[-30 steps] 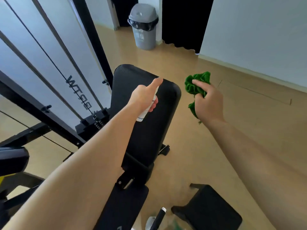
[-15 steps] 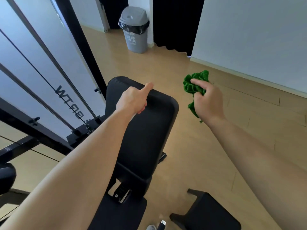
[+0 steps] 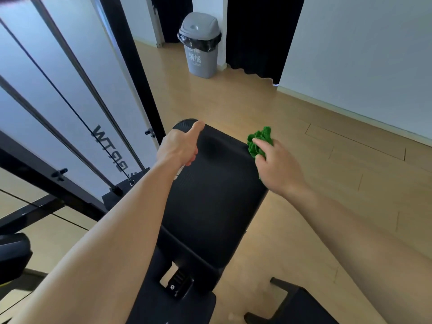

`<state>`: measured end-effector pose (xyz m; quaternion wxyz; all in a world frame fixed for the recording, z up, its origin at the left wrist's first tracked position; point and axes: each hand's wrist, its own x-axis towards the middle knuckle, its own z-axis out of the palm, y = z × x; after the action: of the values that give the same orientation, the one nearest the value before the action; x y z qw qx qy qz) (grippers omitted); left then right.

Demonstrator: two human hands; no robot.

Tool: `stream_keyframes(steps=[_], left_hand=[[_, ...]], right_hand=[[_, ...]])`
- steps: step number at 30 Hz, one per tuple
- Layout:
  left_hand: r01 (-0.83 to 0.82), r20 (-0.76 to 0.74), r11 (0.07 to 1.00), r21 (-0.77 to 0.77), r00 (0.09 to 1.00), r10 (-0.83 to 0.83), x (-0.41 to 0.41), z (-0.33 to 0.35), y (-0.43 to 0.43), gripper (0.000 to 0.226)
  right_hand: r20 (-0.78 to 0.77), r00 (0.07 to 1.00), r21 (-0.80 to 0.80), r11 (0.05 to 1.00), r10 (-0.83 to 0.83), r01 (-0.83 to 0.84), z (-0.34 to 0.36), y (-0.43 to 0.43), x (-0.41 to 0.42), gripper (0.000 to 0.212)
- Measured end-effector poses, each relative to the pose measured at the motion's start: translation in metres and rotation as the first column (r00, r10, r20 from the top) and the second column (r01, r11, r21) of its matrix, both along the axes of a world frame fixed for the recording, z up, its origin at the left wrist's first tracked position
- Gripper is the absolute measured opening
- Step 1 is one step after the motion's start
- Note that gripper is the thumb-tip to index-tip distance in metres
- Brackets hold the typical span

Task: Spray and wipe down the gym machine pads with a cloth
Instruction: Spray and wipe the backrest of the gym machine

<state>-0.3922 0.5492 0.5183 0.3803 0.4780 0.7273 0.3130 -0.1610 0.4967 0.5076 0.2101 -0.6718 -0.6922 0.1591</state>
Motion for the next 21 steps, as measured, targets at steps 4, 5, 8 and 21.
stream_keyframes(steps=[4, 5, 8, 21], left_hand=[[-0.025, 0.064, 0.999, 0.026, 0.998, 0.023, -0.017, -0.001, -0.002, 0.070], [-0.033, 0.071, 0.999, 0.028, 0.997, 0.030, -0.022, -0.001, -0.004, 0.069], [-0.058, 0.080, 0.997, 0.055, 0.995, 0.053, -0.038, -0.004, -0.009, 0.071], [-0.137, 0.183, 0.989, 0.060, 0.975, 0.124, -0.057, -0.012, 0.005, 0.072]], right_hand=[[0.311, 0.933, 0.088, 0.973, 0.178, -0.215, -0.001, 0.010, -0.023, 0.049], [0.399, 0.890, 0.077, 0.959, 0.220, -0.272, 0.002, 0.019, -0.036, 0.053], [0.529, 0.797, 0.010, 0.937, 0.290, -0.348, 0.007, 0.062, -0.085, 0.065], [0.689, 0.638, 0.117, 0.815, 0.345, -0.567, -0.013, 0.048, -0.059, 0.054]])
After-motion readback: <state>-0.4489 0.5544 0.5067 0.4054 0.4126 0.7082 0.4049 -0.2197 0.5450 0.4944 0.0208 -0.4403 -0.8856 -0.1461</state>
